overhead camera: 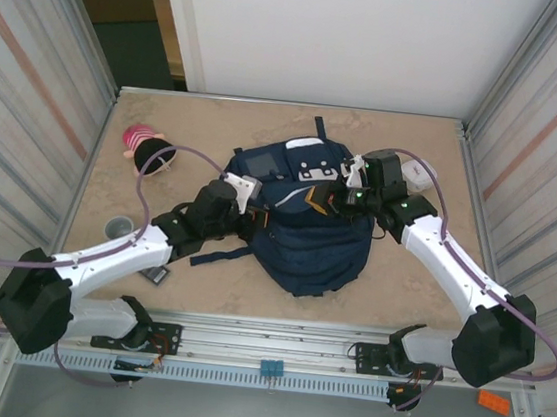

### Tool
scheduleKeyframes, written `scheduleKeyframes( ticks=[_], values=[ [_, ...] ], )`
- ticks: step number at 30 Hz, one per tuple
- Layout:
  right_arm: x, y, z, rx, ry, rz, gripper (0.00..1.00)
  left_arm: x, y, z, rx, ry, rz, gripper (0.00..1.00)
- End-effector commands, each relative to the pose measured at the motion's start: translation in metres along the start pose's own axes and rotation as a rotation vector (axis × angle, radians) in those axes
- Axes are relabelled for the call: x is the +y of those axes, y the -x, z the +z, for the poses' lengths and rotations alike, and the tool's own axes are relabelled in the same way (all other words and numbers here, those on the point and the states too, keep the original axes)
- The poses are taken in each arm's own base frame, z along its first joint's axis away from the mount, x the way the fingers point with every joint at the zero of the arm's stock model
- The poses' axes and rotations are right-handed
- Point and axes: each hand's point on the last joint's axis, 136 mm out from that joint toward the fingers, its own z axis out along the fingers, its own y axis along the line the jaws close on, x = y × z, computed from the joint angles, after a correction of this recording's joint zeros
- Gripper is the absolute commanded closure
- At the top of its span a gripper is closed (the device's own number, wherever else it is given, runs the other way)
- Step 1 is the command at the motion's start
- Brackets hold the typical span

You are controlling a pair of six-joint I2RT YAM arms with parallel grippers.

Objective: Pack the student bag

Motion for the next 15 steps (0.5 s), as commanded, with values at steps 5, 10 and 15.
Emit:
scheduleKeyframes(
  ticks=[5,10,15],
  values=[
    [0.027,0.022,-0.002,-0.247,0.052,0.0,1.0,0.046,0.012,-0.026,-0.024,0.215,-0.124,0.58],
    [0.018,0.029,0.026,-0.332,0.015,0.024,1.0,0.054,0.005,-0.059,-0.029,0.274,-0.251,0.39],
    [0.013,0.031,0.042,-0.337,-0.032,0.013,0.95,0.084,-0.02,-0.088,0.013,0.402,-0.482,0.3]
  ],
)
